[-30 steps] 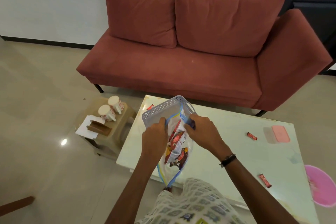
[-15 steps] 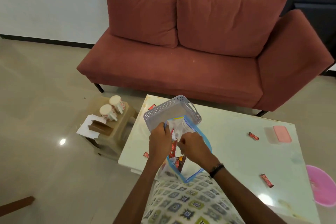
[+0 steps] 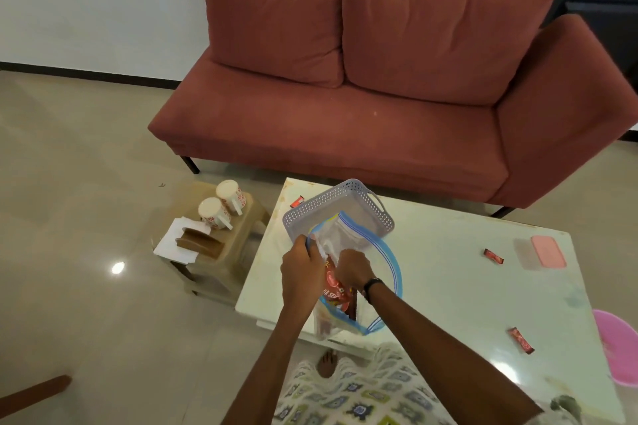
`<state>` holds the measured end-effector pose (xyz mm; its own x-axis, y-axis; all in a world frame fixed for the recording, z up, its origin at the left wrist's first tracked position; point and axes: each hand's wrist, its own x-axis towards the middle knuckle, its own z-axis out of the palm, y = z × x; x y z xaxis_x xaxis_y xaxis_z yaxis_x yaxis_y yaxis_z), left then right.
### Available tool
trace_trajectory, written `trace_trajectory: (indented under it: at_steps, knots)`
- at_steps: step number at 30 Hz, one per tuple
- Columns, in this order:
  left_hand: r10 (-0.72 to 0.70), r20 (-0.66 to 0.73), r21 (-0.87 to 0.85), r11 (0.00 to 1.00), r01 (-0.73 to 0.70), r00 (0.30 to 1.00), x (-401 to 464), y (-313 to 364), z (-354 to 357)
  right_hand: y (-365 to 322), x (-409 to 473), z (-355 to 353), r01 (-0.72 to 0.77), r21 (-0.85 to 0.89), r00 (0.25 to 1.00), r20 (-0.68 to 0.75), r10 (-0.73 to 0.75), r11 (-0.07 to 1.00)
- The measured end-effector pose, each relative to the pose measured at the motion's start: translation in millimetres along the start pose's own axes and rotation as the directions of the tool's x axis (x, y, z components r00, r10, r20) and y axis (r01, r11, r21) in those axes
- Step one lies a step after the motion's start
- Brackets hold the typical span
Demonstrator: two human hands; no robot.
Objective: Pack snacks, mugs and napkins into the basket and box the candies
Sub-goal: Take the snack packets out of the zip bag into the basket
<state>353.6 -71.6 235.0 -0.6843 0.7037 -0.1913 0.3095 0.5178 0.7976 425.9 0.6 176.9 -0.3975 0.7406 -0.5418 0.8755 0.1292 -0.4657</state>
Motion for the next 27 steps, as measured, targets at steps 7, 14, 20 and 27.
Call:
trace_trajectory:
  at_steps: [7,14,20,27]
  knots:
    - [-0.119,0.014,-0.066,0.991,0.12,0.993,41.5,-17.1,-15.8,-9.2,-3.7,-31.8,0.203,0.103,0.962,-0.204,-0.18,0.974]
    - [-0.221,0.095,-0.157,0.959,0.234,0.971,86.5,-1.9,-4.8,-24.8,16.7,-72.9,0.239,0.24,0.909,-0.396,-0.13,0.941]
    - [-0.256,0.037,-0.174,0.95,0.259,0.966,138.7,18.2,3.6,-39.1,48.7,-140.8,0.393,0.285,0.782,-0.605,-0.154,0.875]
    - [-0.24,0.027,-0.111,0.964,0.242,0.97,188.6,12.2,32.7,-17.2,125.7,-210.9,0.405,0.262,0.691,-0.715,-0.105,0.876]
